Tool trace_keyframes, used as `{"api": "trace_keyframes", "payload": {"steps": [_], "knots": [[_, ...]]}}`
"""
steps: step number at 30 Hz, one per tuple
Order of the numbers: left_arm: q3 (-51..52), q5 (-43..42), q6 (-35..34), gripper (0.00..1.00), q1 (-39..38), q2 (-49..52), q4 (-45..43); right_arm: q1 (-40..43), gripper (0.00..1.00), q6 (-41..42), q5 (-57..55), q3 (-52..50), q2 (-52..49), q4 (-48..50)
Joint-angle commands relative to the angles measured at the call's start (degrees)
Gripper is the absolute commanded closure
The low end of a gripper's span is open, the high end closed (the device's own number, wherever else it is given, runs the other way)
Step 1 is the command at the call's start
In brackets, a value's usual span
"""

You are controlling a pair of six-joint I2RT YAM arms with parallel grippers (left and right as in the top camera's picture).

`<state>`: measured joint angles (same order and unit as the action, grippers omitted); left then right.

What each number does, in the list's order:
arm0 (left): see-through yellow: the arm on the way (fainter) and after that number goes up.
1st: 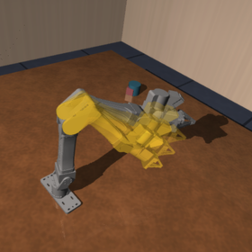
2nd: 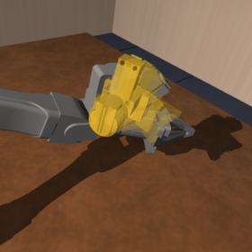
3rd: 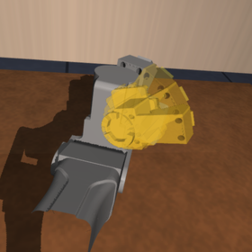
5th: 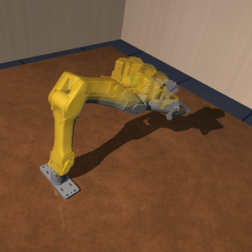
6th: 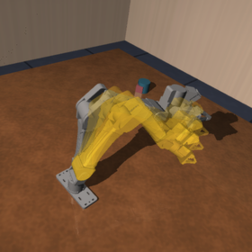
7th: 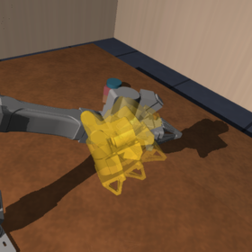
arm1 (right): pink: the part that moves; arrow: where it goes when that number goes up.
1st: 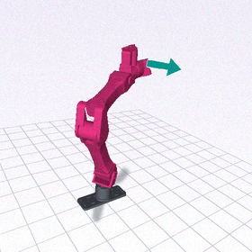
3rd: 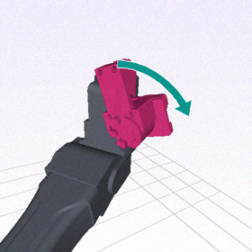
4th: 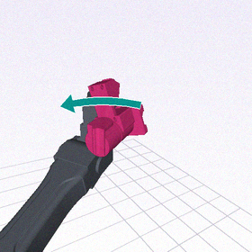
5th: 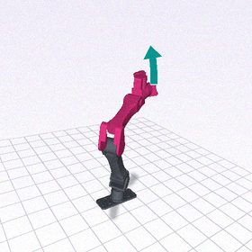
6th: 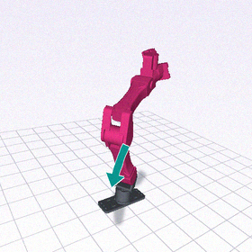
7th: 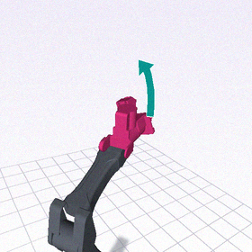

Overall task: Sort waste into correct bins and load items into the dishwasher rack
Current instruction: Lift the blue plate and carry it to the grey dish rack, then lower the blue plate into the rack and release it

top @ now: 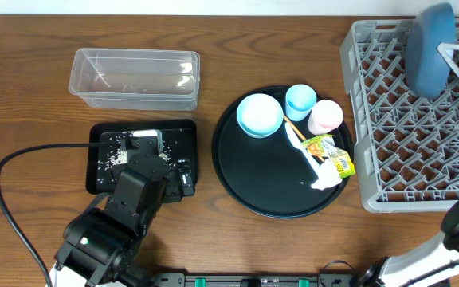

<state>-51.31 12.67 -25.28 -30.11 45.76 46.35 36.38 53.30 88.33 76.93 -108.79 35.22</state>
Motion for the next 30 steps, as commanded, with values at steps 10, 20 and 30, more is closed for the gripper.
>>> {"api": "trace_keyframes", "payload": {"steps": [10,20,30], "knots": [[-0.9,1.1,0.3,0.02,0.2,0.0,0.1,3.8,0.99,4.1,1.0,0.6,-0.3,-5.5],[-0.9,1.1,0.3,0.02,0.2,0.0,0.1,2.3,0.99,3.6,1.0,0.6,-0.3,-5.9],[-0.9,1.1,0.3,0.02,0.2,0.0,0.1,2.3,0.88,3.7,1.0,0.6,-0.3,-6.4]]}}
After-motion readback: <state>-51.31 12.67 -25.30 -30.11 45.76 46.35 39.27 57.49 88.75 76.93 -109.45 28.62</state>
